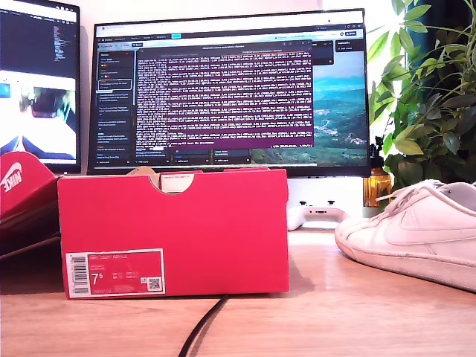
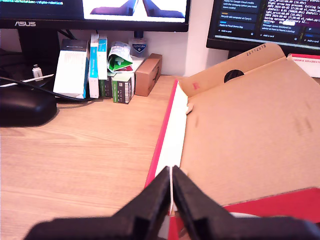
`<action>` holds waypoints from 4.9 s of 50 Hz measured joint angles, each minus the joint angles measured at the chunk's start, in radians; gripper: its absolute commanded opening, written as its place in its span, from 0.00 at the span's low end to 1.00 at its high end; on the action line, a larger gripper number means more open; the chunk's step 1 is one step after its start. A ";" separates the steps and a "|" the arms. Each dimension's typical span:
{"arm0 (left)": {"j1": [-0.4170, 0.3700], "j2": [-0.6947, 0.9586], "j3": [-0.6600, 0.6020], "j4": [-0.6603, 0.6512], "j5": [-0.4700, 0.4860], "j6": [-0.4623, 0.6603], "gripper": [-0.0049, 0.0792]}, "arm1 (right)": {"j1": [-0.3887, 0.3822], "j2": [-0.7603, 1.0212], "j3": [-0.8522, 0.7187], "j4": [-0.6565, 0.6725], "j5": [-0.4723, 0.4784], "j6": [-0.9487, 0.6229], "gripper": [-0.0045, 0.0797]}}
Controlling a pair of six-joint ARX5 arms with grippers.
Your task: Pack the white shoes by picking the first shoe and placing it inside the red shoebox, left side, then picking and rotating the second shoe and placing it in the shoebox
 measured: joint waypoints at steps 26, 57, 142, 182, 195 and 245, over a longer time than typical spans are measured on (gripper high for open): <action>0.000 0.000 0.000 0.000 0.000 0.000 0.03 | 0.000 0.000 0.000 -0.001 0.000 0.000 0.05; -0.019 0.000 0.000 0.398 0.326 -0.416 0.03 | 0.000 0.000 0.000 0.130 -0.055 0.532 0.05; -0.713 0.990 0.494 -0.163 -0.245 0.753 0.03 | 0.120 1.178 1.007 -0.456 -0.294 0.158 0.06; -0.713 1.133 0.494 0.060 -0.257 0.753 0.03 | 0.234 1.477 1.097 -0.736 -0.066 -0.005 0.40; -0.713 1.133 0.494 0.061 -0.256 0.753 0.03 | 0.243 1.569 1.097 -0.739 0.000 -0.028 0.39; -0.713 1.133 0.494 0.054 -0.256 0.753 0.03 | 0.413 1.663 1.488 -0.857 -0.249 0.152 0.04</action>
